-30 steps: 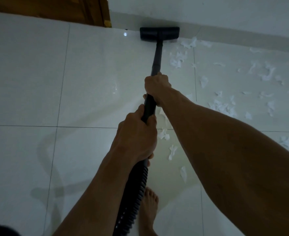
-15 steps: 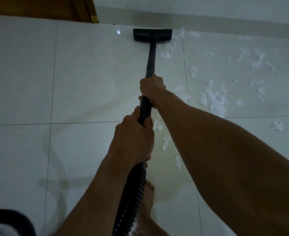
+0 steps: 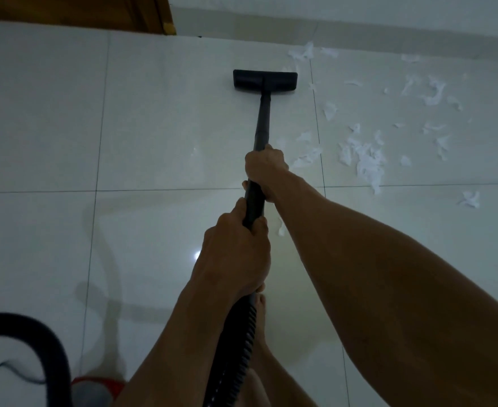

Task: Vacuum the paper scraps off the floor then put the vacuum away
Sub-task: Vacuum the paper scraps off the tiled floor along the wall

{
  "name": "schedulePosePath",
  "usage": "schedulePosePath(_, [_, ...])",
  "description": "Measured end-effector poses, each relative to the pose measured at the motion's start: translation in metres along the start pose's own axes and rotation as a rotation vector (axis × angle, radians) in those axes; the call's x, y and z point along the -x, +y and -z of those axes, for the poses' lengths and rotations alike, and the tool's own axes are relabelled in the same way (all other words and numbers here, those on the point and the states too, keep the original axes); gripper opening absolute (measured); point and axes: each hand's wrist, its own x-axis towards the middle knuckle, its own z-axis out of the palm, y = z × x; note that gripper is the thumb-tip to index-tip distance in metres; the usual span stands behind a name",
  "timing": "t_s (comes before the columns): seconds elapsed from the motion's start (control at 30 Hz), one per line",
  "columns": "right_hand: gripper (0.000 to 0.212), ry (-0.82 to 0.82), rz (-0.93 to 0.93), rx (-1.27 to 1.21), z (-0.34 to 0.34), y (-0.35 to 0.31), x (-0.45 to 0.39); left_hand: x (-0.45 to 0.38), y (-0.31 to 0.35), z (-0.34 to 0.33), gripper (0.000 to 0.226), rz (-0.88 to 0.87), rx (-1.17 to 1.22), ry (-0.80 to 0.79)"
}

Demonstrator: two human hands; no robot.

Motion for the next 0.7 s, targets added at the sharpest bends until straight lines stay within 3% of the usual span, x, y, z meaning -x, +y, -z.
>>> schedulePosePath(0.47, [0.038, -0.002, -0.009, 0.090, 0.007, 0.071, 0.074, 0.094, -0.036, -0.029, 0.025, 0.069, 0.164, -0.048])
schedulePosePath(0.7, [0.040, -0.027, -0.003, 0.106, 0.016, 0.116, 0.115, 0.140, -0.057, -0.056, 0.028, 0.053, 0.115, -0.014])
